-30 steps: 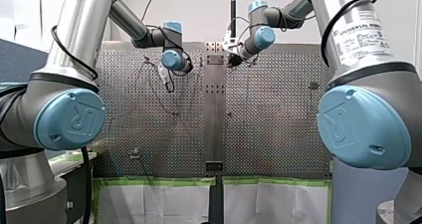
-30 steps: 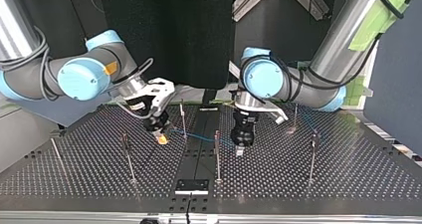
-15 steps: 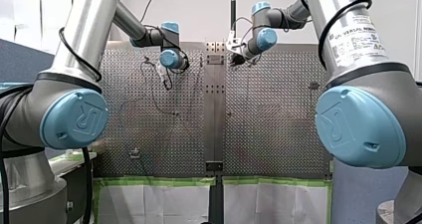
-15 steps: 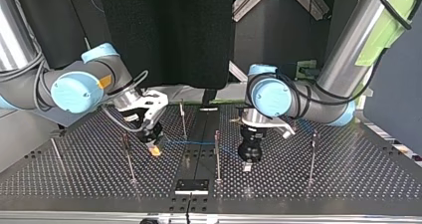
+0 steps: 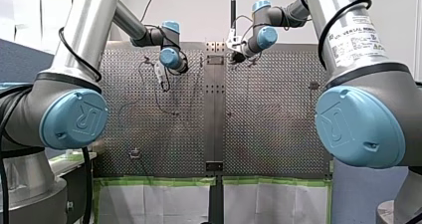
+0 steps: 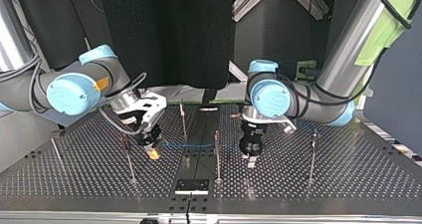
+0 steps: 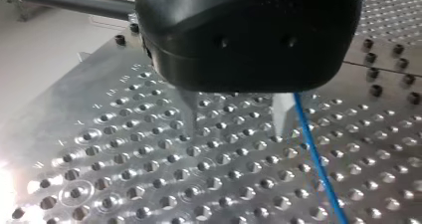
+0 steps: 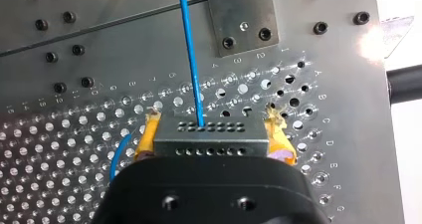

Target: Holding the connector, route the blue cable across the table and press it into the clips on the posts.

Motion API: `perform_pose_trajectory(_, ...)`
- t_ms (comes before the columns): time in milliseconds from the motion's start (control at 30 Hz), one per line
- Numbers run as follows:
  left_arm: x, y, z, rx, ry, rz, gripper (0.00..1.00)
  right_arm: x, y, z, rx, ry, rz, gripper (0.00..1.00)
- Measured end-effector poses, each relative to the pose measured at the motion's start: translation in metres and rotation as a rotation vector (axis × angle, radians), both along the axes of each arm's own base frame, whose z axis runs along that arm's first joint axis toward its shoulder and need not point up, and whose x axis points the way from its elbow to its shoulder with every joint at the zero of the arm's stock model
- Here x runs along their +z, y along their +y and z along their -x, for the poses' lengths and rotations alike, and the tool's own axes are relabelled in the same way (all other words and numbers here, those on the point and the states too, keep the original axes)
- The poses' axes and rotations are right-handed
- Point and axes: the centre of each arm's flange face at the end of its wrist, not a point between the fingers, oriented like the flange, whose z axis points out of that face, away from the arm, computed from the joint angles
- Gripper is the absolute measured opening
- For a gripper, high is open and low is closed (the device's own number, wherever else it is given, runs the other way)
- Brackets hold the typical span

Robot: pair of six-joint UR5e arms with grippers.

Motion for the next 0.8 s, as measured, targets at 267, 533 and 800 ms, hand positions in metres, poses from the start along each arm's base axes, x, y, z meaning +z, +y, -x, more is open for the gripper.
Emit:
perform_pose_trajectory(267, 0.014, 0.000, 0.016, 0.000, 0.033, -0.018, 1.00, 0.000, 0.000, 0.000, -0.001, 0.003, -0.001, 0.00)
perform_pose_trajectory(533, 0.028, -0.006, 0.040, -0.040, 0.070, -0.025, 1.00, 0.000, 0.000, 0.001, -0.002, 0.004, 0.000, 0.00)
perform_pose_trajectory(800, 0.028, -0.009, 0.073, -0.070, 0.102, -0.032, 1.00, 0.000, 0.000, 0.001, -0.002, 0.006, -0.001, 0.00)
